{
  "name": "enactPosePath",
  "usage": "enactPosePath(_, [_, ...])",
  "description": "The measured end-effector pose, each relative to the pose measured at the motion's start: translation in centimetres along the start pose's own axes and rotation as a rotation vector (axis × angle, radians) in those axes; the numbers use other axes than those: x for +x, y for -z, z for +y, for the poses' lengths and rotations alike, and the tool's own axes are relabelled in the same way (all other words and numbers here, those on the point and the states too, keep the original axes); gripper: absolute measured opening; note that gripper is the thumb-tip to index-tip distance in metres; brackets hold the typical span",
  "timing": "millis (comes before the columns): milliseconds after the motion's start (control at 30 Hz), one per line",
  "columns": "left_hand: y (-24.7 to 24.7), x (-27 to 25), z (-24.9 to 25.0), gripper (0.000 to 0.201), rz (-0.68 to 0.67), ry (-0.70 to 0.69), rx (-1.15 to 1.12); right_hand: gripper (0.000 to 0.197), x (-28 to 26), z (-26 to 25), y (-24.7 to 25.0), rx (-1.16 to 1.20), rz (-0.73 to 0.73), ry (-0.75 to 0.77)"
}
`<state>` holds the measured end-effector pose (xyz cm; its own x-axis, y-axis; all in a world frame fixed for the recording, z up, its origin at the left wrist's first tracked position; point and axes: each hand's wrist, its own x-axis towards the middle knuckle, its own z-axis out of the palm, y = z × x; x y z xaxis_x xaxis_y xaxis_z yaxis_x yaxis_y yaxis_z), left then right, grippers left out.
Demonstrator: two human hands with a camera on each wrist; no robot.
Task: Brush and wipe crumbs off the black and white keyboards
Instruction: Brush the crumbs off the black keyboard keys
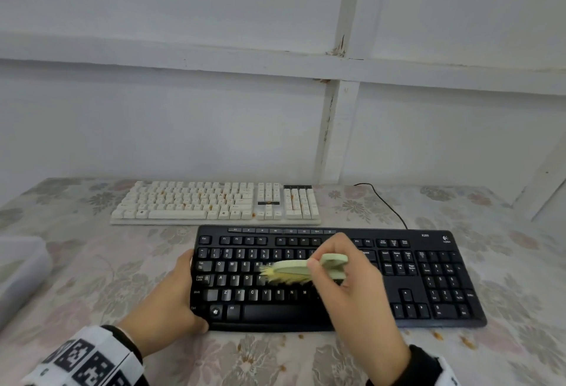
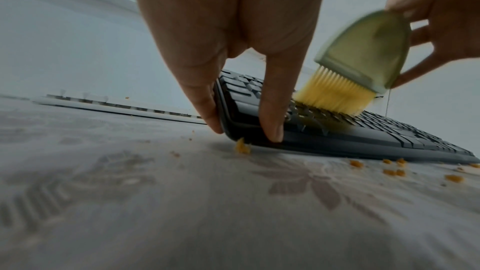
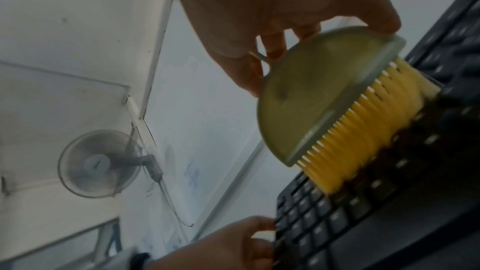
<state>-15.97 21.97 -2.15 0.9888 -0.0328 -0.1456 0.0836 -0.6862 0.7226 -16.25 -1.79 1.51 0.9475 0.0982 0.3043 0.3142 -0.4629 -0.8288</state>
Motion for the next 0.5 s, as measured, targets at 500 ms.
enactPosePath(500, [0.0, -0.3, 0.5, 0.093, 0.016, -0.027, 0.001, 0.015, -0.5, 0.7, 2.2, 0.023, 0.003, 0.029])
